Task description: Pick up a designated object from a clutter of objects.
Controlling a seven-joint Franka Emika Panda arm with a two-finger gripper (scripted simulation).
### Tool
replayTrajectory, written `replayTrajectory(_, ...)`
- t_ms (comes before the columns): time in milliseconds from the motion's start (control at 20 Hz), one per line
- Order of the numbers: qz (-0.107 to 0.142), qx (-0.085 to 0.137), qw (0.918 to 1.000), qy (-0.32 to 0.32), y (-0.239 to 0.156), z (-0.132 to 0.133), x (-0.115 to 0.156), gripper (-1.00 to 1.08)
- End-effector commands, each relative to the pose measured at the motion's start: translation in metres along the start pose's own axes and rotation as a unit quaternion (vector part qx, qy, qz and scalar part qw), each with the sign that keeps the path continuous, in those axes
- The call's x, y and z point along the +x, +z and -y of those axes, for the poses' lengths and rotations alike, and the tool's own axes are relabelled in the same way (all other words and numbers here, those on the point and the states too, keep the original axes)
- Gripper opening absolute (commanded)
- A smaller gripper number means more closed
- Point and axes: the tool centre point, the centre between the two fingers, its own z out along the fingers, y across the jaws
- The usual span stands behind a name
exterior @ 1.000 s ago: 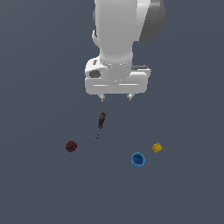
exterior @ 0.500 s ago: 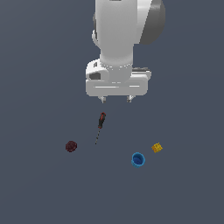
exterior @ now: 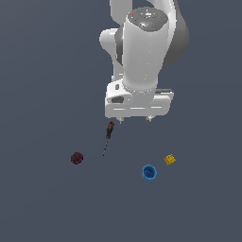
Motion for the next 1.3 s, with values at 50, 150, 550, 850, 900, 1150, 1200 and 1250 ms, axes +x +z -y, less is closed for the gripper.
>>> replayTrajectory(50,0.000,-0.005,0.9998,-0.017,0.021,0.020,0.015,1.00)
replayTrajectory(150,0.000,-0.007,0.9996,-0.028,0.036,0.034,0.024,1.00)
replayTrajectory(550,-0.003,-0.013,0.9970,-0.076,0.106,0.100,0.053,1.00)
replayTrajectory(850,-0.004,-0.011,0.9944,-0.105,0.152,0.143,0.062,1.00)
replayTrajectory(900,-0.004,-0.011,0.9940,-0.109,0.159,0.149,0.062,1.00)
replayTrajectory(1150,-0.005,-0.009,0.9924,-0.123,0.183,0.170,0.063,1.00)
replayTrajectory(1200,-0.005,-0.009,0.9921,-0.125,0.186,0.173,0.063,1.00)
replayTrajectory(1250,-0.005,-0.008,0.9919,-0.126,0.189,0.176,0.063,1.00)
